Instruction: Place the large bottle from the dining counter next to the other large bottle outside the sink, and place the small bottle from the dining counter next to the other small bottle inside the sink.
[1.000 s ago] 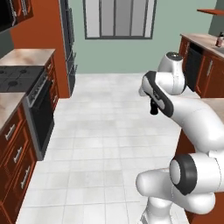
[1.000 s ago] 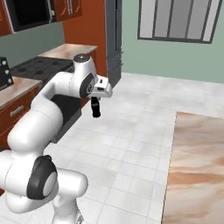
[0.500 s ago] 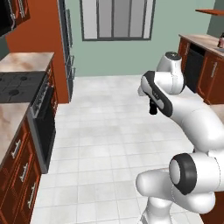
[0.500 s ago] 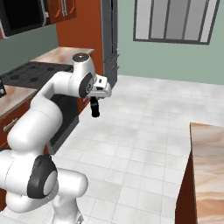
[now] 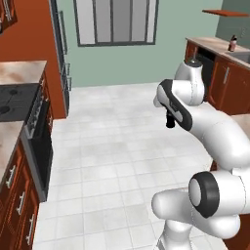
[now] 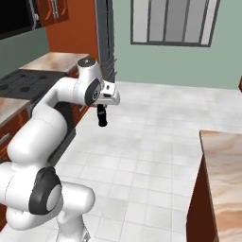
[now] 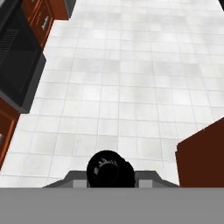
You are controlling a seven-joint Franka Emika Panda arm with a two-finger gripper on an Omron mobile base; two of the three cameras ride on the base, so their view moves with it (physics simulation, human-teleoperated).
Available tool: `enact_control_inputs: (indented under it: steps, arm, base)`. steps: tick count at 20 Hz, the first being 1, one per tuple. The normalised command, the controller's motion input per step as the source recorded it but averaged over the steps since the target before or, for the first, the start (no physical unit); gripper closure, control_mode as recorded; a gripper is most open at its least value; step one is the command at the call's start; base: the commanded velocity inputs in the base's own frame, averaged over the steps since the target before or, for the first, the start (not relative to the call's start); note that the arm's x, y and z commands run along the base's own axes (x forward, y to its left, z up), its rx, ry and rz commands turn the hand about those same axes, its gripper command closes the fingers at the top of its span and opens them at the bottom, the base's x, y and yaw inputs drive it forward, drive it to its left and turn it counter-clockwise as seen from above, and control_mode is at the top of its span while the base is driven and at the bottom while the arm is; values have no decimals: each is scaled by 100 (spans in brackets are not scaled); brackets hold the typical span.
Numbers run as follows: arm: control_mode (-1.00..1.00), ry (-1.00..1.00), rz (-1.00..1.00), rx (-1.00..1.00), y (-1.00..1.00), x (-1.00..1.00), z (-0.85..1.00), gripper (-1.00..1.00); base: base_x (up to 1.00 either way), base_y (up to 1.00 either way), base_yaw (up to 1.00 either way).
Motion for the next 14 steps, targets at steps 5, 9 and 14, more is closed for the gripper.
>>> enact_control_inputs:
  steps: [5, 9, 14]
  arm:
    - [100, 0, 0, 0, 0, 0, 0, 100]
    - [100, 0, 0, 0, 0, 0, 0, 100]
    - [100, 0, 0, 0, 0, 0, 0, 100]
  base:
    - [11, 16, -23]
    - [7, 15, -24]
    - [8, 16, -24]
